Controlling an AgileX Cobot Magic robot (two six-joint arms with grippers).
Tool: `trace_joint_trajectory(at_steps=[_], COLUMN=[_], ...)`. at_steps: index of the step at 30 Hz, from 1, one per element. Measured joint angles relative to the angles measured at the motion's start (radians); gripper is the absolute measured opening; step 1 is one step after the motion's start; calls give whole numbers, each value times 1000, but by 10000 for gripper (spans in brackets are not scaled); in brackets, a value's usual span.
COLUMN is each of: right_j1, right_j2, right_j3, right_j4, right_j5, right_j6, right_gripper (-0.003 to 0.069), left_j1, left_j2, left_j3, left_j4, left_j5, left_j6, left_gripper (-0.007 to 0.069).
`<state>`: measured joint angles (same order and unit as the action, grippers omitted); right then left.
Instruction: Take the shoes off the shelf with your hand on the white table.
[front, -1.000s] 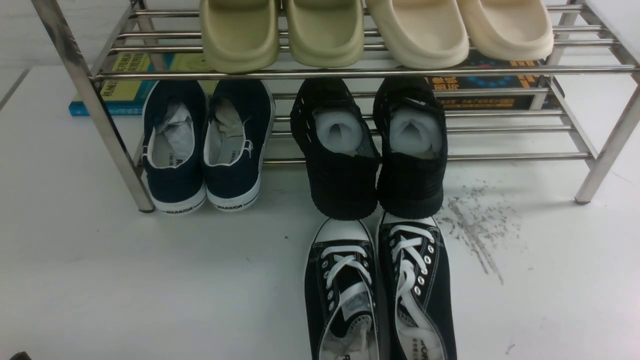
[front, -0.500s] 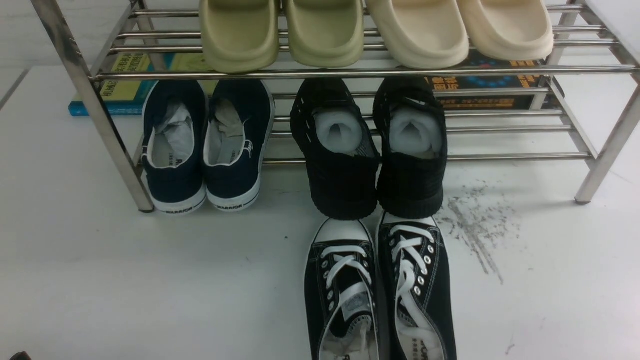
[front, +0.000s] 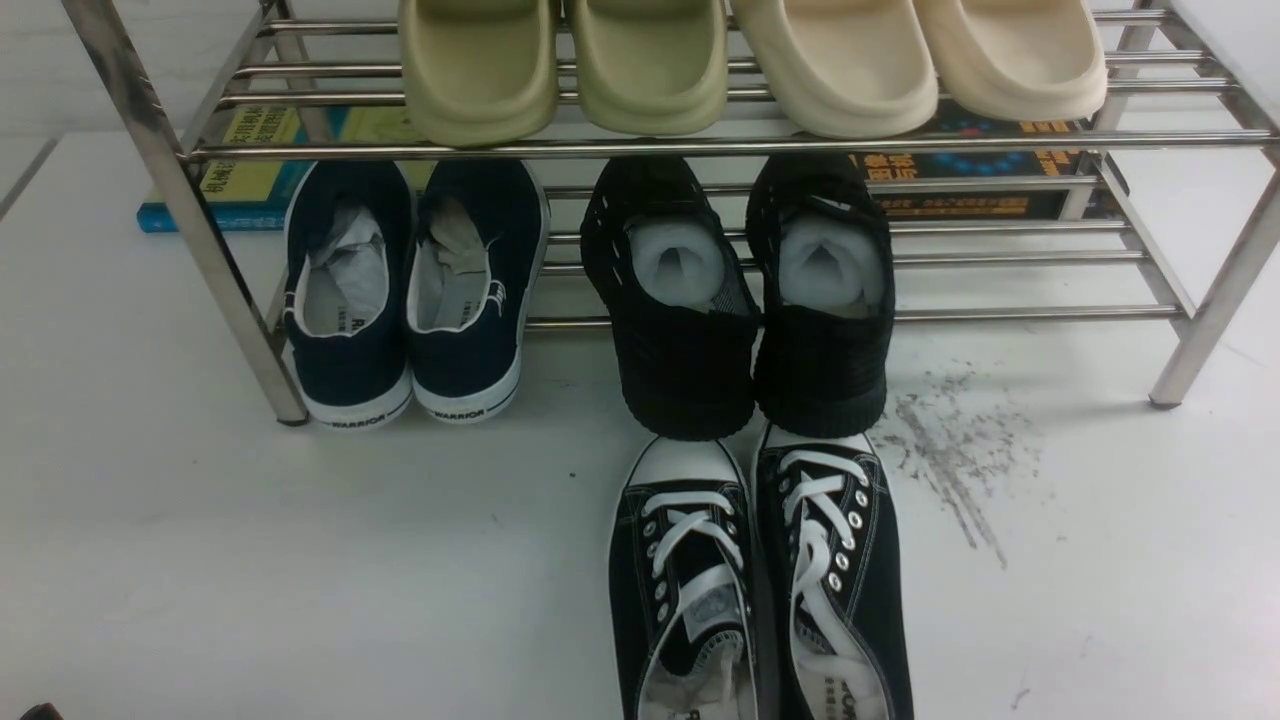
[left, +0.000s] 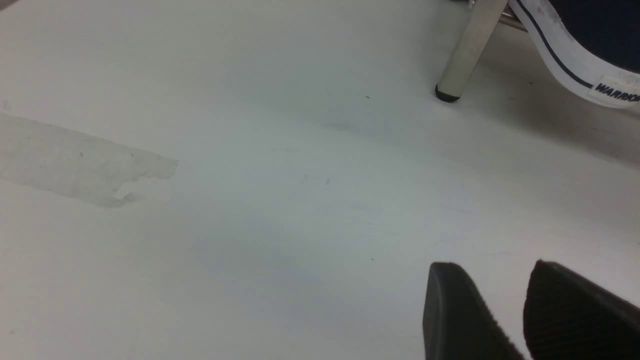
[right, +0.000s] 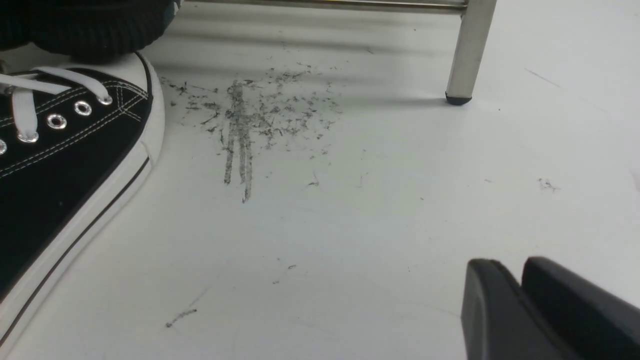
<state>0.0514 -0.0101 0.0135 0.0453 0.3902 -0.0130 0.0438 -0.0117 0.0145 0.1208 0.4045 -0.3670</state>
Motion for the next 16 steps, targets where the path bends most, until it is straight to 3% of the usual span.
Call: trace_joint_trajectory(at_steps=[16], right_j1=[0], right_j2=[0], right_j3=[0], right_j4=[0], right_j5=[0], right_j6=[0], right_gripper=[127], left_j1=[0], left_j2=[0], left_j3=[0], left_j4=[0], left_j5=[0], left_j6=[0], left_gripper=[242])
